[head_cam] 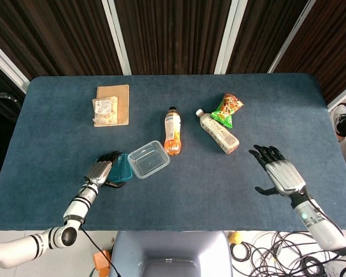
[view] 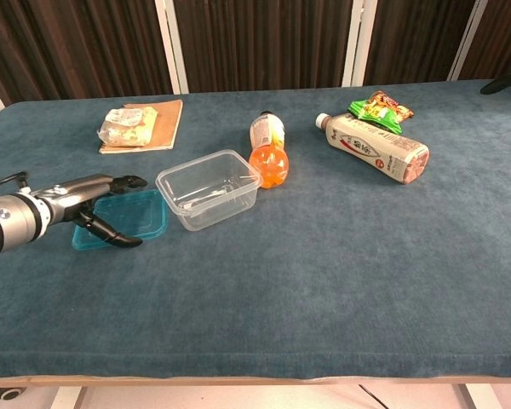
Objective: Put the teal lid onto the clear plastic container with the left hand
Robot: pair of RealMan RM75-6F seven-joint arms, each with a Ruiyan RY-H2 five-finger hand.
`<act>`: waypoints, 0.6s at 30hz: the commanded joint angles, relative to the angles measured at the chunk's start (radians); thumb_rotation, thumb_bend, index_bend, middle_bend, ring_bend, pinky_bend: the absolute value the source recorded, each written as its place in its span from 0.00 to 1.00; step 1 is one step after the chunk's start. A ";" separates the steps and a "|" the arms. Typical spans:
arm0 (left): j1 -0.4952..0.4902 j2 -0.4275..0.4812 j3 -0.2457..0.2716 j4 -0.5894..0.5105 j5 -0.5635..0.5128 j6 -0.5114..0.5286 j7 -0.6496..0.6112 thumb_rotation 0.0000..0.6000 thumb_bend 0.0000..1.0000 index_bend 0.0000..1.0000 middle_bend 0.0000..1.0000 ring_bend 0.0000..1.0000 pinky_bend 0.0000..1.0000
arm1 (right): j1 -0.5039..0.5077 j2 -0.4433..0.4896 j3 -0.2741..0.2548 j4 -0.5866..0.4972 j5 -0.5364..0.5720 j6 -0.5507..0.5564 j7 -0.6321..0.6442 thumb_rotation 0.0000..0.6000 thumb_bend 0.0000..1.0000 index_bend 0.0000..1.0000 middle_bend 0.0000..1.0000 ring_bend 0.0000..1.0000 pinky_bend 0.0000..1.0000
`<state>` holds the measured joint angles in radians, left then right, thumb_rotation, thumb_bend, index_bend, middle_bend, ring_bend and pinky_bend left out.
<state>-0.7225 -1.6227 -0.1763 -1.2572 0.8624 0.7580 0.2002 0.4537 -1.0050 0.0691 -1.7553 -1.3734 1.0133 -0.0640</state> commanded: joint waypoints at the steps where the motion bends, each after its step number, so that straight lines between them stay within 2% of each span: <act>1: -0.014 -0.013 0.009 0.014 -0.045 0.001 0.047 0.78 0.18 0.00 0.00 0.00 0.07 | 0.001 0.005 -0.002 0.000 -0.001 -0.006 0.009 1.00 0.13 0.00 0.00 0.00 0.00; 10: -0.036 -0.052 0.017 0.047 -0.127 0.056 0.165 0.78 0.18 0.00 0.00 0.00 0.12 | 0.003 0.012 -0.007 0.014 -0.008 -0.017 0.038 1.00 0.13 0.00 0.00 0.00 0.00; 18: -0.037 -0.043 0.007 0.041 -0.173 0.075 0.197 0.82 0.18 0.00 0.00 0.01 0.16 | 0.005 0.013 -0.008 0.024 -0.014 -0.021 0.057 1.00 0.13 0.00 0.00 0.00 0.00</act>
<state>-0.7582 -1.6664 -0.1676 -1.2183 0.6959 0.8330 0.3933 0.4589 -0.9923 0.0617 -1.7319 -1.3876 0.9926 -0.0075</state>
